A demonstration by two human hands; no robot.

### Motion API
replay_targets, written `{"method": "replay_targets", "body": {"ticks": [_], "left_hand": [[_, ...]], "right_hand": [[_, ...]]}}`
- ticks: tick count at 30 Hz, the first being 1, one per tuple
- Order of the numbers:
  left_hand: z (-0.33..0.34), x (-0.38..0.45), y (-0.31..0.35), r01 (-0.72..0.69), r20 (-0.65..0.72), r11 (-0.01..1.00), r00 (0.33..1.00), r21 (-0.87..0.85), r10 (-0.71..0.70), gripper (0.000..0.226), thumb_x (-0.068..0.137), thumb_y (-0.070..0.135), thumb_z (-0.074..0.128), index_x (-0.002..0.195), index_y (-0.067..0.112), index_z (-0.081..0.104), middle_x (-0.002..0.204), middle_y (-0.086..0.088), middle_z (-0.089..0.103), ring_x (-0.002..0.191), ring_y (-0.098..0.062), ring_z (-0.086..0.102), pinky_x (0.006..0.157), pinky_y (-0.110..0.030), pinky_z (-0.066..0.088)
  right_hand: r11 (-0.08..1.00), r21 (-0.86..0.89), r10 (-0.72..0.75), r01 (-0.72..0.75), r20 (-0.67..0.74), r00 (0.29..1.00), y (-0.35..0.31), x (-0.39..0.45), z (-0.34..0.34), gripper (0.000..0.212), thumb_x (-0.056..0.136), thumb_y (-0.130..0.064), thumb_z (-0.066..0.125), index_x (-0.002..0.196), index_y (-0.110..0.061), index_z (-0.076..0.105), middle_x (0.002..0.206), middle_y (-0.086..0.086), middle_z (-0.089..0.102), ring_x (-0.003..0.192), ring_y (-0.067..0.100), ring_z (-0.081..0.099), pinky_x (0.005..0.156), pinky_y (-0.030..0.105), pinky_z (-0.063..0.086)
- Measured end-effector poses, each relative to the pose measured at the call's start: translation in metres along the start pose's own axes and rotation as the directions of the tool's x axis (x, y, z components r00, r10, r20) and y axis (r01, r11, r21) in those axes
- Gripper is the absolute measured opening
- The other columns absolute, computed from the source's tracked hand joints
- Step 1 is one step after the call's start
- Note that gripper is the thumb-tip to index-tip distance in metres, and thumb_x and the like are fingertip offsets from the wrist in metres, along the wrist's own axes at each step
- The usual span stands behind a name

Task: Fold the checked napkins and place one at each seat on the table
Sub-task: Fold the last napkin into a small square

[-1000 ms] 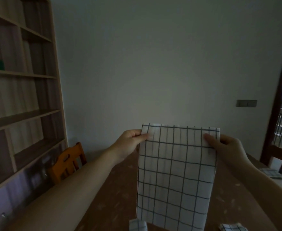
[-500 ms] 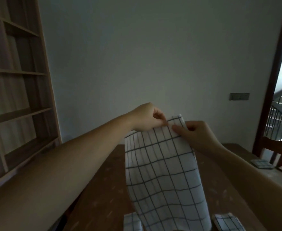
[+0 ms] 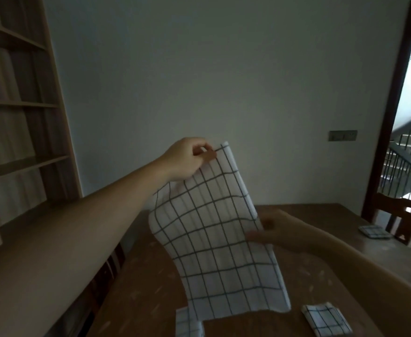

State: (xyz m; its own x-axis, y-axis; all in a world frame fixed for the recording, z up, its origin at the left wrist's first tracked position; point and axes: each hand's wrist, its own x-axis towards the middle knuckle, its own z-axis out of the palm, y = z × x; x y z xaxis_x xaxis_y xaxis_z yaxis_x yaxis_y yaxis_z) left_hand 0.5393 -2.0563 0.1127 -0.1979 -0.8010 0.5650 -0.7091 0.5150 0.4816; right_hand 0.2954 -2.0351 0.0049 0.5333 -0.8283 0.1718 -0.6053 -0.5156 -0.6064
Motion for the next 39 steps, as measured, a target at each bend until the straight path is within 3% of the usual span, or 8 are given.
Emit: {"method": "replay_targets", "body": {"ticks": [5, 13, 17, 21, 24, 28, 34, 39], "left_hand": [[-0.002, -0.015, -0.009, 0.102, 0.015, 0.945, 0.995, -0.311, -0.102, 0.012, 0.090, 0.035, 0.064, 0.086, 0.026, 0.069, 0.070, 0.008, 0.065, 0.060, -0.006, 0.057, 0.058, -0.016, 0.045], [0.080, -0.097, -0.064, 0.621, 0.578, 0.091, 0.766, -0.778, -0.280, 0.078, 0.071, 0.073, 0.047, 0.103, 0.006, 0.074, 0.105, -0.016, 0.071, 0.098, -0.032, 0.066, 0.085, -0.045, 0.051], [0.134, -0.125, -0.051, 0.689, 0.639, 0.246, 0.724, -0.681, -0.260, 0.055, 0.094, 0.053, 0.044, 0.136, 0.018, 0.048, 0.129, 0.001, 0.059, 0.120, -0.016, 0.053, 0.082, -0.034, 0.052], [0.144, -0.129, -0.027, 0.665, 0.621, 0.293, 0.747, -0.687, -0.239, 0.089, 0.052, 0.063, 0.082, 0.127, 0.025, 0.053, 0.133, 0.006, 0.060, 0.124, -0.010, 0.052, 0.100, -0.038, 0.041], [0.153, -0.123, -0.015, 0.686, 0.633, 0.094, 0.708, -0.722, -0.314, 0.099, 0.071, 0.064, 0.064, 0.152, 0.022, 0.023, 0.158, -0.002, 0.028, 0.147, -0.025, 0.022, 0.117, -0.043, 0.017], [0.156, -0.119, -0.019, 0.617, 0.659, -0.233, 0.692, -0.752, -0.294, 0.046, 0.073, 0.032, 0.078, 0.115, 0.014, 0.070, 0.112, -0.010, 0.071, 0.112, -0.029, 0.063, 0.101, -0.043, 0.049], [0.135, -0.096, -0.020, 0.504, 0.375, 0.229, 0.817, -0.833, -0.438, 0.009, 0.087, 0.008, 0.067, 0.087, 0.010, 0.075, 0.083, -0.007, 0.076, 0.073, -0.018, 0.072, 0.065, -0.028, 0.059], [0.098, -0.082, -0.041, 0.491, 0.304, 0.526, 0.863, -0.695, -0.404, 0.047, 0.076, 0.045, 0.073, 0.111, 0.013, 0.073, 0.117, -0.003, 0.071, 0.112, -0.019, 0.064, 0.105, -0.036, 0.043]], "right_hand": [[0.979, 0.188, -0.047, 0.081, -0.177, 0.983, -0.019, 0.015, -0.015, 0.031, 0.091, -0.029, 0.064, 0.074, -0.005, 0.068, 0.069, 0.016, 0.065, 0.063, 0.020, 0.060, 0.062, 0.035, 0.051], [0.456, 0.865, 0.350, -0.208, 0.041, 0.936, -0.011, 0.002, -0.040, 0.033, 0.093, -0.026, 0.048, 0.095, 0.001, 0.066, 0.076, 0.019, 0.069, 0.060, 0.029, 0.067, 0.056, 0.034, 0.058], [0.358, 0.922, 0.390, -0.147, -0.004, 0.921, -0.002, 0.006, -0.030, 0.041, 0.091, -0.024, 0.042, 0.080, 0.001, 0.073, 0.069, 0.018, 0.070, 0.056, 0.028, 0.068, 0.052, 0.033, 0.058], [0.256, 0.965, 0.272, -0.049, -0.023, 0.962, 0.003, 0.003, -0.025, 0.037, 0.079, -0.021, 0.046, 0.071, 0.001, 0.074, 0.068, 0.017, 0.069, 0.059, 0.027, 0.069, 0.055, 0.032, 0.059], [0.212, 0.977, 0.239, -0.033, -0.018, 0.971, 0.002, -0.001, -0.028, 0.065, 0.092, -0.016, 0.027, 0.038, -0.006, 0.062, 0.042, 0.003, 0.057, 0.040, 0.014, 0.059, 0.045, 0.018, 0.050], [0.285, 0.957, 0.340, -0.063, -0.039, 0.939, 0.014, -0.005, -0.034, 0.044, 0.082, -0.019, 0.040, 0.053, -0.004, 0.069, 0.052, 0.009, 0.061, 0.046, 0.022, 0.062, 0.050, 0.025, 0.052], [0.505, 0.818, 0.546, -0.277, -0.053, 0.836, 0.038, -0.019, -0.036, 0.032, 0.088, -0.027, 0.060, 0.102, 0.002, 0.067, 0.084, 0.019, 0.073, 0.070, 0.030, 0.070, 0.063, 0.037, 0.060], [0.655, 0.719, 0.503, -0.232, -0.185, 0.844, 0.048, -0.026, -0.030, 0.033, 0.082, -0.011, 0.067, 0.107, 0.011, 0.066, 0.096, 0.027, 0.068, 0.079, 0.033, 0.066, 0.076, 0.040, 0.056]]}}
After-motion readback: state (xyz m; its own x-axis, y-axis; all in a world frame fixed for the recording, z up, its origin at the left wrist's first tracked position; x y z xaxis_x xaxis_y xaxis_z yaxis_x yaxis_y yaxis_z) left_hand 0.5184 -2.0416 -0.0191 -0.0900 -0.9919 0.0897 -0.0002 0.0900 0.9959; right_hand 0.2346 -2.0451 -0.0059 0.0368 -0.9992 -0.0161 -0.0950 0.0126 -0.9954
